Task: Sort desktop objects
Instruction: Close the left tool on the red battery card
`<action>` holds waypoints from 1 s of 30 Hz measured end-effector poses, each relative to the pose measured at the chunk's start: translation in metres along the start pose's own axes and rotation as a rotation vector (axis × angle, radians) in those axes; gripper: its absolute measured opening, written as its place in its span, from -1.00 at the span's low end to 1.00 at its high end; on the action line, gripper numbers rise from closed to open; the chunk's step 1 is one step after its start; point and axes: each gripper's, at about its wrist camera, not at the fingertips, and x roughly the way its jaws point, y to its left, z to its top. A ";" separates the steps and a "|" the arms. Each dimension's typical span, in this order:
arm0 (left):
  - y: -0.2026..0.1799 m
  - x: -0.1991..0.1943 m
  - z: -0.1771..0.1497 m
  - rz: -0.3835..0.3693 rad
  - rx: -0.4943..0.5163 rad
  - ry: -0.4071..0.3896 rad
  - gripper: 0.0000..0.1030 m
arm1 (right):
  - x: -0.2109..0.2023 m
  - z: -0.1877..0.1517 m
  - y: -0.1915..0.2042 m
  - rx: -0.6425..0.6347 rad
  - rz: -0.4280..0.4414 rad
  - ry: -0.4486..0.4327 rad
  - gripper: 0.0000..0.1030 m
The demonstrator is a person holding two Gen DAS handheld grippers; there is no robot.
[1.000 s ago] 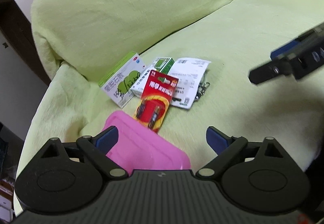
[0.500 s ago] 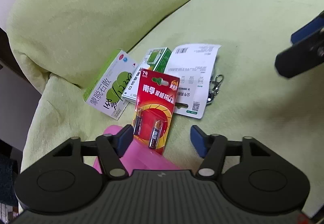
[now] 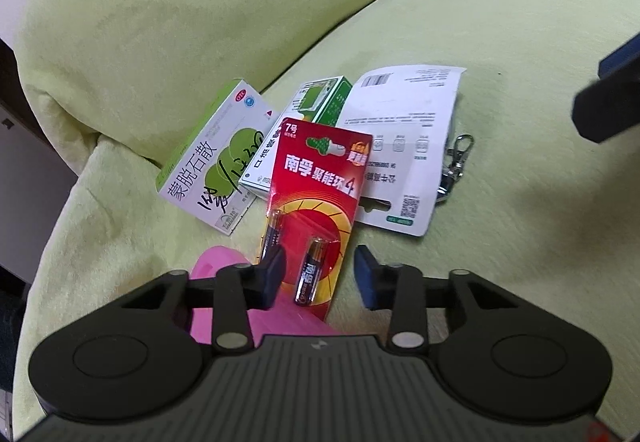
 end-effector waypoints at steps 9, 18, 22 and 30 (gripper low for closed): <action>0.001 0.000 0.002 -0.015 -0.015 -0.008 -0.50 | 0.001 -0.001 -0.001 0.000 -0.006 -0.002 0.59; -0.019 -0.045 0.004 -0.058 -0.019 -0.035 -0.56 | -0.015 -0.001 -0.004 0.035 -0.003 -0.023 0.59; -0.037 -0.068 0.004 -0.105 -0.025 -0.048 -0.55 | -0.024 0.001 -0.006 0.051 -0.004 -0.036 0.59; -0.049 -0.098 -0.003 -0.290 -0.070 -0.089 0.15 | -0.038 0.002 -0.009 0.064 -0.004 -0.042 0.59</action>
